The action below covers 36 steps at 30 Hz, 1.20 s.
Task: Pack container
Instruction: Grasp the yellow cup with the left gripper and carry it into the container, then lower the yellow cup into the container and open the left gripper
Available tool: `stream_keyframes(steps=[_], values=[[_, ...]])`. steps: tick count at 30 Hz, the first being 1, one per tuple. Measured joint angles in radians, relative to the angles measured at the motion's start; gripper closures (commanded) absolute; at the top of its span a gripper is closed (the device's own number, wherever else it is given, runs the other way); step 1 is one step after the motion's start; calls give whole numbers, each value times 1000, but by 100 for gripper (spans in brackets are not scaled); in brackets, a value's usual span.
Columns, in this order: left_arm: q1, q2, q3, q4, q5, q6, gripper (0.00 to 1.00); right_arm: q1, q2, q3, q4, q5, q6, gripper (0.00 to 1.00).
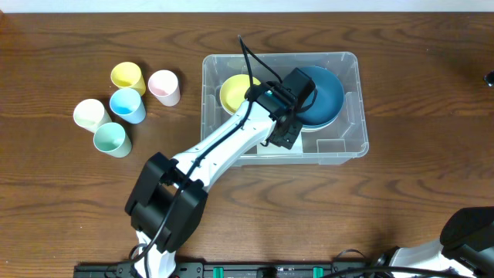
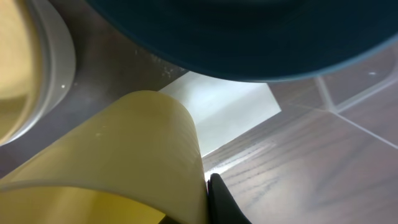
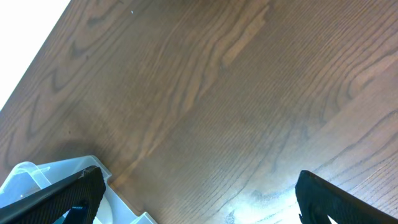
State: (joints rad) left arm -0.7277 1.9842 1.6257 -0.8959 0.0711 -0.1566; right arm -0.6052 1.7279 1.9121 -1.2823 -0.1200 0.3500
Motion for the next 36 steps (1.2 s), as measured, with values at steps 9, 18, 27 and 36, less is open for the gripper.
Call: stream_keyframes(steps=[9, 18, 27, 36], values=[[0, 44, 0, 22, 0, 0, 94, 0, 0, 0, 0, 0, 0, 1], [-4, 44, 0, 46, 0, 0, 94, 0, 0, 0, 0, 0, 0, 1], [-9, 44, 0, 49, 3, 1, 65, 0, 0, 0, 0, 0, 0, 1], [-9, 44, 0, 39, 3, -1, 64, 0, 0, 0, 0, 0, 0, 1]])
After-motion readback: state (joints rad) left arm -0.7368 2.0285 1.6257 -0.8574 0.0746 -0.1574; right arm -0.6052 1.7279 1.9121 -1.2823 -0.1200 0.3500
